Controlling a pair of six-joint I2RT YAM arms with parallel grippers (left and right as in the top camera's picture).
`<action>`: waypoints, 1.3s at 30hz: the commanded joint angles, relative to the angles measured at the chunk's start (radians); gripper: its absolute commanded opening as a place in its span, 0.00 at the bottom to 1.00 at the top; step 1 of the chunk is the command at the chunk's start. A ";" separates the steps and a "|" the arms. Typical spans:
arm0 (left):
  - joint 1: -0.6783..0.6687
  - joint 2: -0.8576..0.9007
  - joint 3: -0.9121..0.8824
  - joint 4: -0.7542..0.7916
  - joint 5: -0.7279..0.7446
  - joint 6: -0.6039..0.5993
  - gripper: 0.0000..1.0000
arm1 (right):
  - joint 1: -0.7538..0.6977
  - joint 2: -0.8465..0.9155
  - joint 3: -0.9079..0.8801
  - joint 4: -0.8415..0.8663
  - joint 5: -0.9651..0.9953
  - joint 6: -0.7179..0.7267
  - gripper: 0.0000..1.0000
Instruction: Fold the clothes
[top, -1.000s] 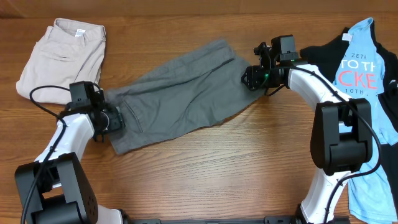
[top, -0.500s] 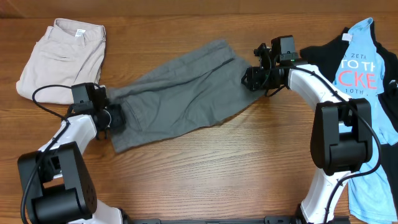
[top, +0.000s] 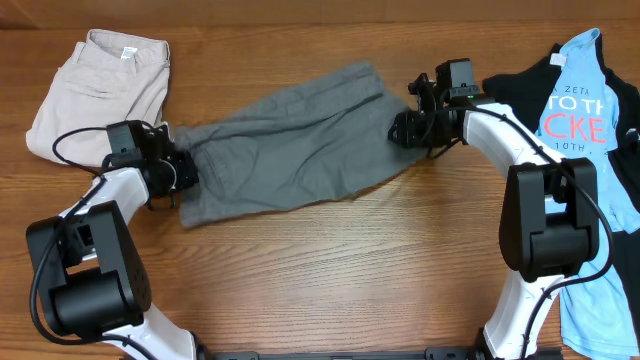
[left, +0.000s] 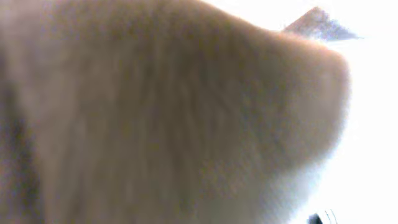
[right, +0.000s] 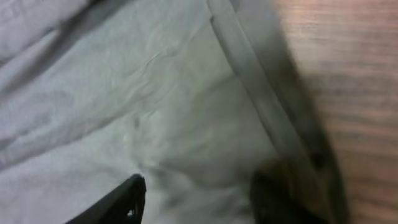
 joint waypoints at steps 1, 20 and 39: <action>-0.026 -0.007 -0.036 -0.176 0.000 -0.002 0.04 | -0.002 0.004 0.027 -0.047 -0.014 -0.008 0.64; -0.026 -0.182 0.683 -0.901 -0.281 0.095 0.04 | 0.005 -0.161 0.028 -0.144 -0.283 -0.004 0.64; -0.153 -0.140 0.778 -0.818 -0.264 0.039 0.04 | 0.246 -0.054 0.027 0.019 -0.092 0.055 0.04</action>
